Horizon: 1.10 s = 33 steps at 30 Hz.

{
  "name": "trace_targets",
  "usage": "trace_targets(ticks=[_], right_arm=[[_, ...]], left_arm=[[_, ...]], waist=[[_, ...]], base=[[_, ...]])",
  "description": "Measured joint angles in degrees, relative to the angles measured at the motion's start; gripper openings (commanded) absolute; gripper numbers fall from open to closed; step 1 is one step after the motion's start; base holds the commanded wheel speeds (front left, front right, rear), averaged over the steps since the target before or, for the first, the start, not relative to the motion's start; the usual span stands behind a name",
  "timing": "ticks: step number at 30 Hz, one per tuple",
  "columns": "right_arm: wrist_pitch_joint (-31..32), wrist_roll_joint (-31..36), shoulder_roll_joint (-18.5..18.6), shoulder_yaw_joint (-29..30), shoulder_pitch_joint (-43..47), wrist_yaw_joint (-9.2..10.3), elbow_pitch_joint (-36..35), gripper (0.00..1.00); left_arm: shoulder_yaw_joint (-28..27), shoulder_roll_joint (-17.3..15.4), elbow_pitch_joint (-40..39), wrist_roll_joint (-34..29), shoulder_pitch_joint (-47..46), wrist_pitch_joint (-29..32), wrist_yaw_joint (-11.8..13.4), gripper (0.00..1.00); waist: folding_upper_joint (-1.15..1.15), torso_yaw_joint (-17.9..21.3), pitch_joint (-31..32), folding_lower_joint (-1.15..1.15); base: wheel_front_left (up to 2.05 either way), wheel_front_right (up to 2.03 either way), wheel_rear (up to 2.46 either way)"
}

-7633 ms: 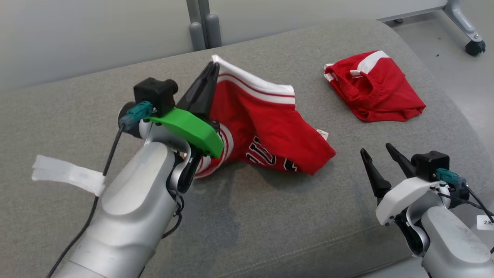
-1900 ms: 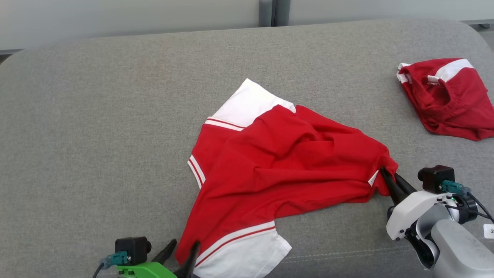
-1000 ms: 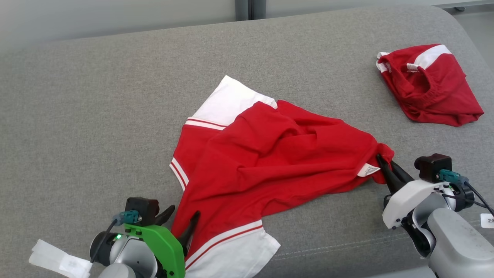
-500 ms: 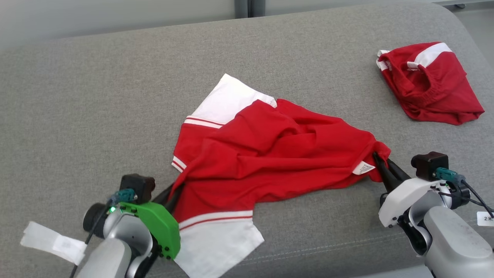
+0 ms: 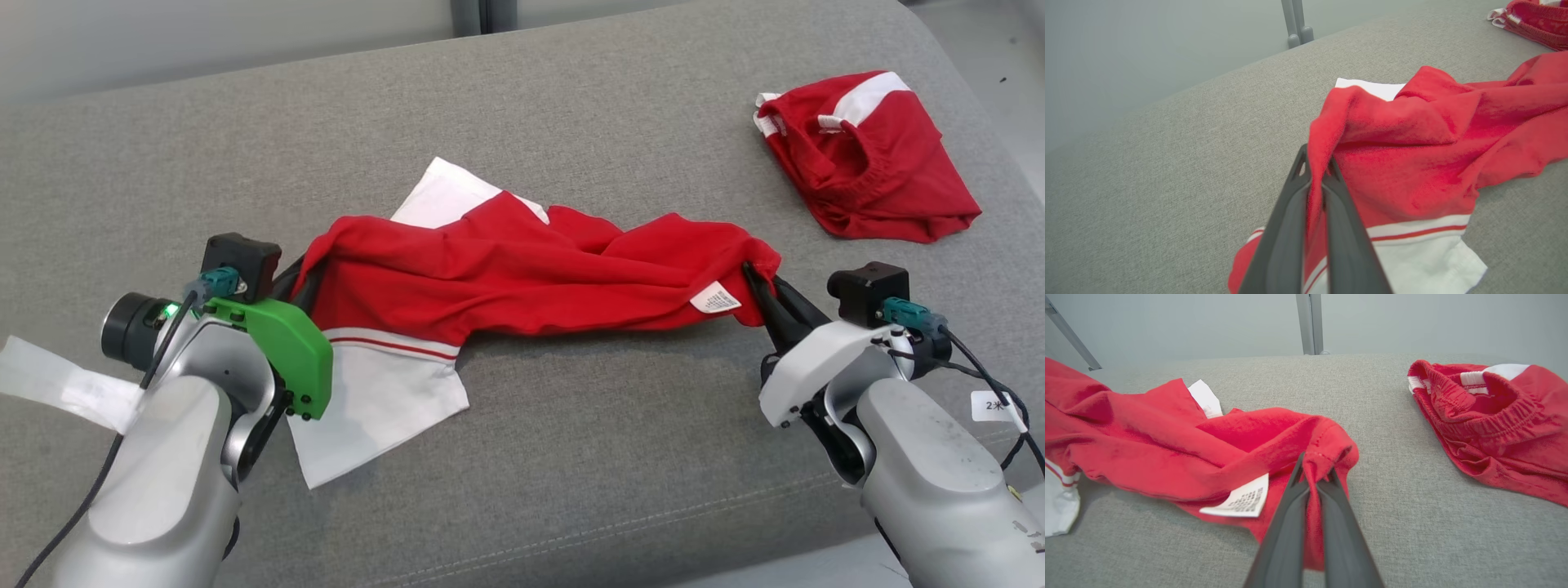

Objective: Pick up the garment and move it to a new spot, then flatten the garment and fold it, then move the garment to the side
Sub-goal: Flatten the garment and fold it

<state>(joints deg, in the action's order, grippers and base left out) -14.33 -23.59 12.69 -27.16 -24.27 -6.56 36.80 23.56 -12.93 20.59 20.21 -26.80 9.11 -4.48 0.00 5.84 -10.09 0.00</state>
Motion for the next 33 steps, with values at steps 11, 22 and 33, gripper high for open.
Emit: trace_targets(ticks=[11,22,33], right_arm=[[0.0,-0.68,0.05,2.18,0.12,-0.15,2.48,0.0],[0.0,-1.69,0.67,5.13,3.94,-0.13,3.04,0.0],[0.0,-1.55,-0.3,4.55,4.66,-0.13,3.01,0.0]], left_arm=[[-0.34,5.04,7.58,-1.37,-3.59,-7.6,2.43,1.0],[-2.92,5.08,10.51,1.33,1.96,-10.11,3.08,1.0],[-2.97,7.94,12.32,7.34,10.74,-8.11,2.89,1.0]], waist=[[0.0,1.01,-1.35,0.0],[0.0,-2.78,-0.05,0.0],[0.0,-5.34,1.3,0.0]], base=[[0.0,0.0,0.0],[0.0,0.0,0.0],[0.0,0.0,0.0]])
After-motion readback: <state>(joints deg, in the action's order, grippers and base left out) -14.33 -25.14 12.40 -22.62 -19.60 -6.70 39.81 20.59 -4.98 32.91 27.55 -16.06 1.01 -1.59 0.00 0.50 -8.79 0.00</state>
